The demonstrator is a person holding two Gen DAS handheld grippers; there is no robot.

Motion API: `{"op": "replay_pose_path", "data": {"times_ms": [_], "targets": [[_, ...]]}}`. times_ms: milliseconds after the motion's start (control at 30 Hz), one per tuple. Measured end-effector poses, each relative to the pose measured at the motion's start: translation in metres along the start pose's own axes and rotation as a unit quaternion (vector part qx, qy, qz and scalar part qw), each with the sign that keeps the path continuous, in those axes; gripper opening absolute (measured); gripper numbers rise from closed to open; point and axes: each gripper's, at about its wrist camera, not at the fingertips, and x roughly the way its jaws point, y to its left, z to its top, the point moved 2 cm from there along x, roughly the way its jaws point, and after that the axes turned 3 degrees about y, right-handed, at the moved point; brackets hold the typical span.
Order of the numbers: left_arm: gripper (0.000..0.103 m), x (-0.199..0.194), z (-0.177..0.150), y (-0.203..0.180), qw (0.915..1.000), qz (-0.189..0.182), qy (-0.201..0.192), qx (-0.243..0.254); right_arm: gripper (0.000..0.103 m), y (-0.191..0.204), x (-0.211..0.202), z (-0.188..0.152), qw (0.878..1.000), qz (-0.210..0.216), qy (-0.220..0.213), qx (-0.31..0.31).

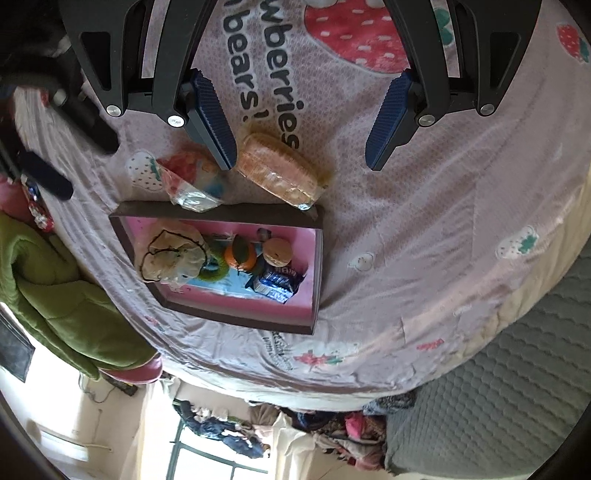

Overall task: Organize objects
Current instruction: 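Close left tool on the biscuit packet while right tool closes on the clear bag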

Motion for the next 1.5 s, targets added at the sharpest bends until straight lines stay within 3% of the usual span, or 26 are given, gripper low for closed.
{"op": "replay_pose_path", "data": {"times_ms": [567, 767, 967, 1000, 1100, 1167, 1433, 1500], "targets": [[0.074, 0.079, 0.02, 0.0, 0.9917, 0.041, 0.078, -0.094, 0.068, 0.005, 0.071, -0.01, 0.998, -0.004, 0.018, -0.063], [0.074, 0.096, 0.023, 0.0, 0.9865, 0.046, 0.09, -0.128, 0.068, 0.007, 0.092, -0.01, 0.996, 0.027, 0.023, -0.084], [0.075, 0.116, 0.023, -0.003, 0.9812, 0.056, 0.114, -0.146, 0.068, 0.011, 0.116, -0.01, 0.994, 0.009, 0.032, -0.102], [0.075, 0.118, 0.023, -0.003, 0.981, 0.06, 0.111, -0.147, 0.067, 0.01, 0.119, -0.011, 0.994, 0.009, 0.036, -0.1], [0.075, 0.12, 0.022, -0.008, 0.9818, 0.069, 0.108, -0.14, 0.053, 0.006, 0.122, -0.012, 0.995, 0.017, 0.038, -0.09], [0.075, 0.119, 0.021, -0.01, 0.983, 0.071, 0.102, -0.135, 0.052, 0.005, 0.121, -0.013, 0.995, 0.019, 0.041, -0.087], [0.061, 0.11, 0.015, -0.014, 0.9887, 0.053, 0.095, -0.103, 0.051, -0.002, 0.107, -0.014, 0.997, 0.039, 0.036, -0.063], [0.05, 0.106, 0.011, -0.015, 0.9904, 0.047, 0.091, -0.093, 0.051, -0.006, 0.1, -0.014, 0.997, 0.038, 0.031, -0.056]]}}
